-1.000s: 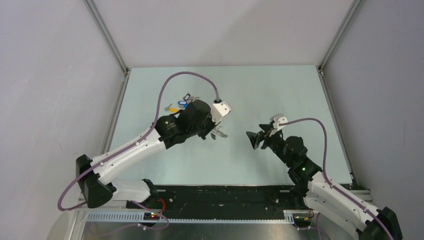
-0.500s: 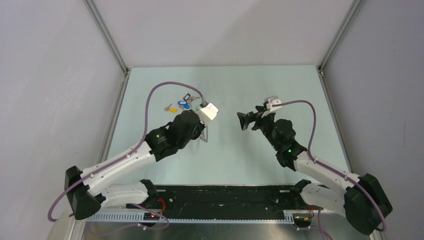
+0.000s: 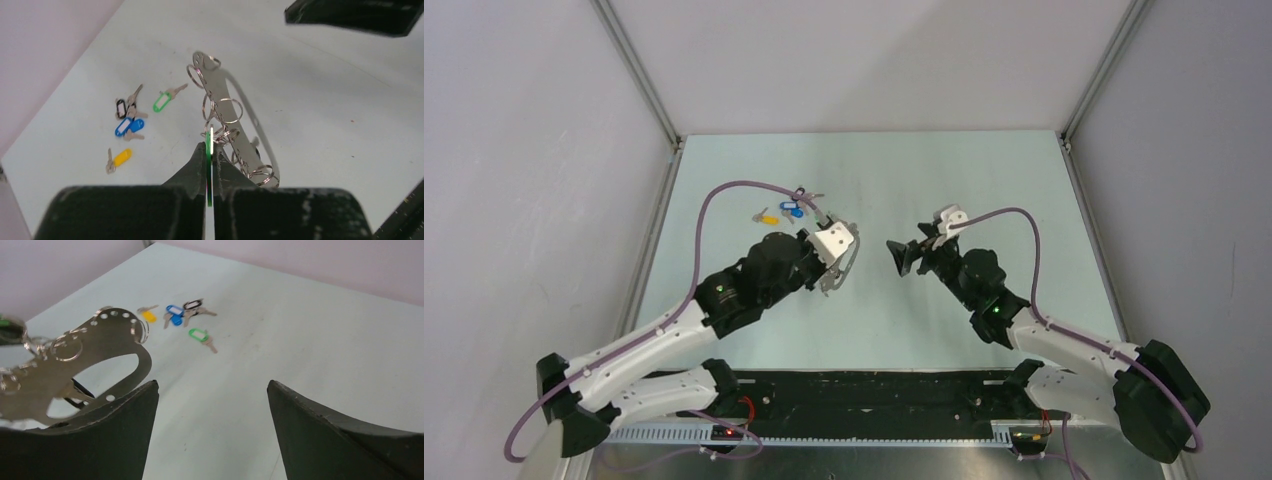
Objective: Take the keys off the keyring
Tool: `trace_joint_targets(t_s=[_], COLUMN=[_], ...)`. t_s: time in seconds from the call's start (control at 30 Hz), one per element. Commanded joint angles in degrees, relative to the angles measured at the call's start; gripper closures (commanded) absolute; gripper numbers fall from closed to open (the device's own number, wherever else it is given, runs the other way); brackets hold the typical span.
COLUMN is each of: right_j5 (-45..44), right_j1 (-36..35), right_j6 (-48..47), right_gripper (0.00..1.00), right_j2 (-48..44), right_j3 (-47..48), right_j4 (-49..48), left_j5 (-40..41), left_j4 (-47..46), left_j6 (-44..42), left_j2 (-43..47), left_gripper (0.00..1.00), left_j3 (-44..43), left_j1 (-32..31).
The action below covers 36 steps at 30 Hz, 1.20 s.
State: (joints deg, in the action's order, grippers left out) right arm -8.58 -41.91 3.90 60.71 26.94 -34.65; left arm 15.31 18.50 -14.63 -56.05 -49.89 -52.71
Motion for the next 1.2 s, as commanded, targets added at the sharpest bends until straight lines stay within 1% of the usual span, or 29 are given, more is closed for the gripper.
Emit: trace_joint_targets(t_s=[0.0,0.07,0.2,0.23,0.27,0.3,0.33,0.37,0.5,0.63,0.83,1.03,1.17], right_j5=[6.4,7.7,11.8,12.8,15.3,16.8,19.6,20.7,24.2,28.0,33.2,35.5,36.5], right_j1=[-2.3,-3.5,-5.6,-5.9,-5.9,-5.9,-5.9,-6.0,-6.0,-6.1,-6.1,-6.3,-6.6], right_j6=[-6.0,-7.7,-10.5,-11.7,-12.3,-13.6,-14.3,-14.9,-14.8,-14.8,-16.4,-16.6,-16.7], right_gripper=[0.17,0.19,0.26,0.32,0.35,0.39,0.41,0.43,0.45,0.49,0.54,0.56,0.59], right_j2=[-2.4,-3.2,-4.0,-3.9,-3.6,-3.3,-2.8,-2.5,-1.4,-2.4,-2.0,-1.4,0.5], right_j3=[-3.4,-4.7,-5.1,-5.1,-5.2,-5.2,-5.3,-5.5,-6.0,-6.1,-6.1,-6.1,-6.1], right_j4=[-4.5,-6.2,-6.4,-6.4,-6.5,-6.9,-7.2,-8.2,-10.8,-9.9,-9.8,-10.4,-12.5], left_j5=[-9.5,-12.0,-17.5,-18.2,-19.3,-19.4,-19.5,-19.5,-20.3,-20.4,-17.9,-18.2,-19.7], left_j4=[-3.1,-2.9,-2.1,-1.9,-1.8,-1.6,-1.5,-1.3,-0.6,0.2,0.3,0.2,0.2], left_j6=[-5.0,-6.2,-7.7,-7.9,-8.2,-8.4,-8.5,-8.5,-8.6,-8.6,-8.9,-9.0,-9.1], left_j2=[3.7,3.5,2.3,1.7,1.4,0.6,0.3,-0.5,-2.0,-2.1,-0.9,-0.3,0.1], left_gripper=[1.00,1.00,1.00,1.00,1.00,1.00,1.00,1.00,1.00,1.00,1.00,1.00,1.00], left_j3=[1.0,1.1,1.0,1.0,0.9,0.8,0.6,0.5,-0.3,-1.0,-0.7,-0.9,-0.8], left_j1=[-0.2,-0.8,-1.2,-1.4,-1.4,-1.6,-1.7,-1.9,-2.7,-3.2,-3.2,-3.2,-3.2])
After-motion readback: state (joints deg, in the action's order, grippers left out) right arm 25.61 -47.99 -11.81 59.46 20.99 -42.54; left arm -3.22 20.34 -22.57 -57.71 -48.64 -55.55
